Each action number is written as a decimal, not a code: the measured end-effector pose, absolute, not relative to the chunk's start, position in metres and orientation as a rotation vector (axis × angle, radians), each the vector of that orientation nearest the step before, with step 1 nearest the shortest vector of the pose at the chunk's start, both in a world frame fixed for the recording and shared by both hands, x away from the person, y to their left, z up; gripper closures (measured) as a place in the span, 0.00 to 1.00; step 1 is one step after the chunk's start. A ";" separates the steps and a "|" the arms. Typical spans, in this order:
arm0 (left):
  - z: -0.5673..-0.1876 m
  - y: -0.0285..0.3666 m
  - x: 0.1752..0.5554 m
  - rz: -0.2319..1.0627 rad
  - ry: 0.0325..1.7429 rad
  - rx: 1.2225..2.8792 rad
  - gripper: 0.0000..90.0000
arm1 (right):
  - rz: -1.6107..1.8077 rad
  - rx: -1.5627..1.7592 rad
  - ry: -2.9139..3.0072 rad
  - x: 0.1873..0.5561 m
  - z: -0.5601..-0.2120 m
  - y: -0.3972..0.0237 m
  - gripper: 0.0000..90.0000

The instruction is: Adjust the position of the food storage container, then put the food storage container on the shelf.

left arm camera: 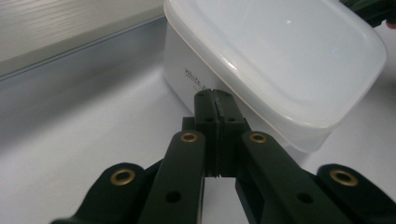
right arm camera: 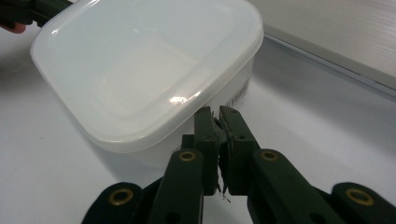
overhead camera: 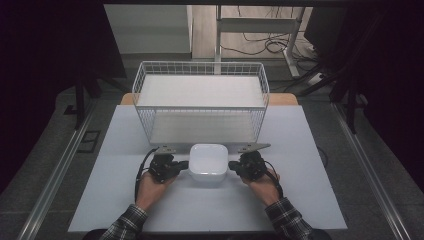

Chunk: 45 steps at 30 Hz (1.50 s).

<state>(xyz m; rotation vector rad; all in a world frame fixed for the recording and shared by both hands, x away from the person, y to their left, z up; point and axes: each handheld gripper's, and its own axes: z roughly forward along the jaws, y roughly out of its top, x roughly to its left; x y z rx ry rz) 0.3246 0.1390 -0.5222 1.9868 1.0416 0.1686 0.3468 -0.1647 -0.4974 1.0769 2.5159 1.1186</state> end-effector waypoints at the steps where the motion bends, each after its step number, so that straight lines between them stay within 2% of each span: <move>1: -0.521 0.139 0.324 0.175 1.041 1.988 1.00 | 1.126 1.082 2.515 0.347 -0.497 -0.166 0.93; 3: -0.519 0.142 0.321 0.204 1.042 1.993 0.98 | 1.119 1.082 2.498 0.347 -0.495 -0.169 0.92; 4: -0.516 0.149 0.317 0.216 1.043 1.981 0.88 | 1.122 1.082 2.481 0.348 -0.493 -0.175 0.87; 5: -0.516 0.149 0.317 0.216 1.043 1.981 0.83 | 1.122 1.082 2.481 0.348 -0.493 -0.175 0.87; 6: -0.515 0.152 0.315 0.225 1.048 1.975 0.78 | 1.144 1.091 2.466 0.347 -0.490 -0.182 0.79; 7: -0.514 0.154 0.313 0.232 1.050 1.974 0.78 | 1.144 1.091 2.466 0.347 -0.490 -0.182 0.79; 8: -0.514 0.157 0.310 0.233 1.043 1.970 0.63 | 1.148 1.097 2.447 0.345 -0.488 -0.190 0.69; 9: -0.514 0.157 0.310 0.233 1.043 1.970 0.56 | 1.148 1.097 2.447 0.345 -0.488 -0.190 0.69; 10: -0.515 0.161 0.308 0.200 1.013 1.990 0.50 | 1.157 1.106 2.438 0.343 -0.487 -0.195 0.57; 11: -0.515 0.161 0.308 0.200 1.013 1.990 0.45 | 1.157 1.106 2.438 0.343 -0.487 -0.195 0.57; 12: -0.519 0.164 0.305 0.199 0.994 2.002 0.40 | 1.169 1.108 2.438 0.340 -0.486 -0.199 0.44; 13: -0.519 0.164 0.305 0.199 0.994 2.002 0.35 | 1.169 1.108 2.438 0.340 -0.486 -0.199 0.44; 14: -0.522 0.166 0.305 0.170 0.991 2.005 0.30 | 1.181 1.086 2.442 0.337 -0.486 -0.200 0.32; 15: -0.522 0.166 0.305 0.170 0.991 2.005 0.27 | 1.181 1.086 2.442 0.337 -0.486 -0.200 0.32; 16: -0.522 0.170 0.306 0.160 0.994 1.981 0.23 | 1.189 1.060 2.454 0.335 -0.487 -0.201 0.22; 17: -0.522 0.170 0.306 0.160 0.994 1.981 0.19 | 1.189 1.060 2.454 0.335 -0.487 -0.201 0.22; 18: -0.521 0.171 0.306 0.151 0.993 1.967 0.19 | 1.194 1.061 2.457 0.335 -0.488 -0.200 0.18; 20: -0.518 0.173 0.307 0.155 0.987 1.935 0.11 | 1.199 1.045 2.459 0.336 -0.491 -0.199 0.09; 27: -0.519 0.171 0.310 0.161 0.987 1.922 0.08 | 1.220 1.022 2.464 0.339 -0.489 -0.197 0.03; 35: -0.503 0.161 0.316 0.187 0.956 1.915 0.07 | 1.255 0.996 2.471 0.340 -0.485 -0.187 0.02; 41: -0.495 0.148 0.326 0.136 0.942 1.921 0.04 | 1.237 0.984 2.471 0.341 -0.479 -0.173 0.00; 45: -0.495 0.140 0.332 0.123 0.948 1.951 0.06 | 1.229 0.978 2.485 0.345 -0.476 -0.163 0.00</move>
